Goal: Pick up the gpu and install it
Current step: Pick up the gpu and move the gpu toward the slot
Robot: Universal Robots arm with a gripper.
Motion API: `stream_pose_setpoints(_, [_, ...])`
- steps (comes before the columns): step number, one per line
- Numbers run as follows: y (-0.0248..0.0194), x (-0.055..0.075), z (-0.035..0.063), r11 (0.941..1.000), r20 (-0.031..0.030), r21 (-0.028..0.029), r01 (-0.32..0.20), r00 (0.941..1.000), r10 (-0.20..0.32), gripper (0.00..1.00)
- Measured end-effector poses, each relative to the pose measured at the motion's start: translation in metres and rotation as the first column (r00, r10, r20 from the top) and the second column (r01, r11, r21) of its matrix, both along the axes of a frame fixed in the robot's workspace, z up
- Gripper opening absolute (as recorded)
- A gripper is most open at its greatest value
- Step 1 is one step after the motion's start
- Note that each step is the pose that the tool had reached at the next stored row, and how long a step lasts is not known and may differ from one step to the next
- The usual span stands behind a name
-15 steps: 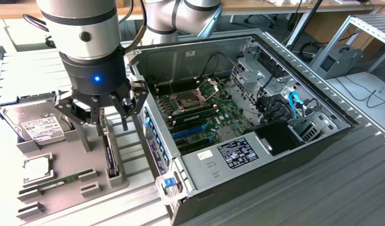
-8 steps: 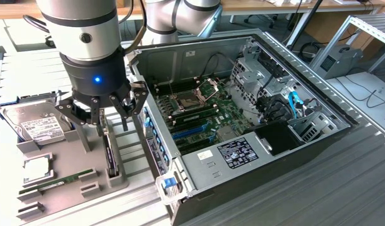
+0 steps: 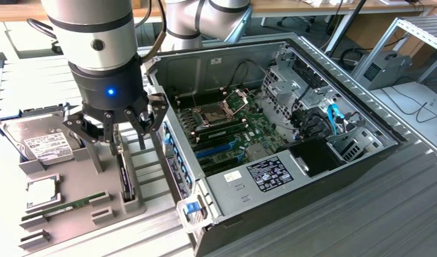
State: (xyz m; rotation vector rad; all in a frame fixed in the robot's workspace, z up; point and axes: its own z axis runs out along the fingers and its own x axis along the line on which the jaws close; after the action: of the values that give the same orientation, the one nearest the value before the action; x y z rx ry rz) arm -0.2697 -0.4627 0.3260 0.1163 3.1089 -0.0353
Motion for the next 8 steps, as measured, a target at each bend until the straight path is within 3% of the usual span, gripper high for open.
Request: stream_pose_setpoints(8, [0.0, 0.0, -0.002, 1.0, -0.0001, 0.0, 0.0, 1.0, 0.0, 0.48])
